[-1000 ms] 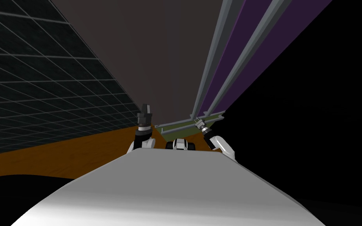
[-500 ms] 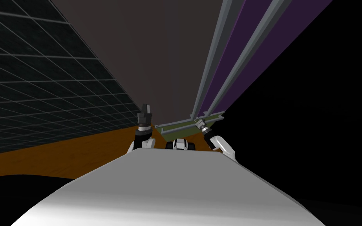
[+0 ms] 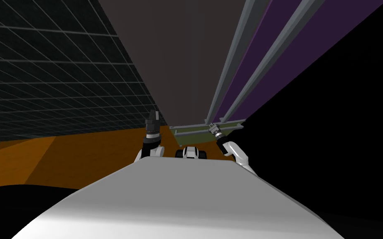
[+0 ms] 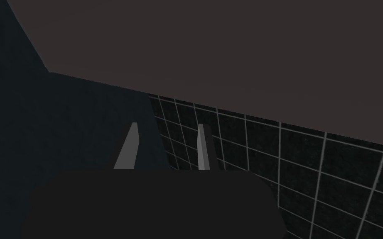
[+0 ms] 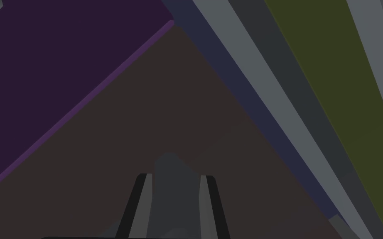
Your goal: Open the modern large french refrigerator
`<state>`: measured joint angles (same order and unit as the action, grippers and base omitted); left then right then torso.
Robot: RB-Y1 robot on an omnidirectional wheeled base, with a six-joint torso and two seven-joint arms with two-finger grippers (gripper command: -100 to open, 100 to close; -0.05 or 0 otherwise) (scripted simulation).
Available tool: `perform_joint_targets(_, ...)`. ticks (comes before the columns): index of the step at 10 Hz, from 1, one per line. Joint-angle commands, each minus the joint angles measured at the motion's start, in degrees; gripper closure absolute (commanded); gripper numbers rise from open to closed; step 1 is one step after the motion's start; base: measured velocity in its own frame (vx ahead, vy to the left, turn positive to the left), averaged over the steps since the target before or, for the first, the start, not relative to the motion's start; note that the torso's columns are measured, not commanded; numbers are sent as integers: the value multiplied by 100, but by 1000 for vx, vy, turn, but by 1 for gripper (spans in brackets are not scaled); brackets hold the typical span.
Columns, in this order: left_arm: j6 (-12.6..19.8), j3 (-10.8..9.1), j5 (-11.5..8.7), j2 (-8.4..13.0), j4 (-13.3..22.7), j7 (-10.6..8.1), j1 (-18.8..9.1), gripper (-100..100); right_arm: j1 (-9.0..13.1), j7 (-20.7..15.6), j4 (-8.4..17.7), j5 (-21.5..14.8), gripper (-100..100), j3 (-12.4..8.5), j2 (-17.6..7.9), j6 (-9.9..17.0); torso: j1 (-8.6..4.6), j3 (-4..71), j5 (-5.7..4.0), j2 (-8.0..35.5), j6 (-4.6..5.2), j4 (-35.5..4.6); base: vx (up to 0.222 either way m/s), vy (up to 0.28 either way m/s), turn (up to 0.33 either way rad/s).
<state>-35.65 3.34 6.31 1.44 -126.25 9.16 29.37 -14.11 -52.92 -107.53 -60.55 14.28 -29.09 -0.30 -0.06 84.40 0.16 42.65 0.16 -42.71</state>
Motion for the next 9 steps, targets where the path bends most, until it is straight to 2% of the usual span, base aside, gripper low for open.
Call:
perform_joint_targets(1,0,0,0,0,0,0,0,0,217,61,119,20,100,-113,3,229,3,0,0,-3,-6,-2,-78,-16,104)
perform_joint_targets(4,0,0,0,0,0,0,2,0,382,126,264,45,100,-207,-11,466,4,-2,6,4,7,-7,-68,-11,124)
perform_joint_targets(6,0,0,0,0,0,0,0,0,547,192,409,69,100,-302,-25,704,3,-4,7,4,-8,-15,-124,-29,283)
perform_joint_targets(7,0,0,0,0,0,0,0,0,445,171,459,76,100,-224,-31,562,8,-2,12,0,-12,-23,-58,-10,84)
perform_joint_targets(8,0,-1,0,0,0,0,2,0,397,153,436,70,100,-326,30,790,19,2,10,-6,4,-7,-78,149,-183)
perform_joint_targets(9,0,0,0,-2,0,0,2,0,397,153,436,70,100,-326,30,790,62,-7,14,9,5,6,-99,212,-155)
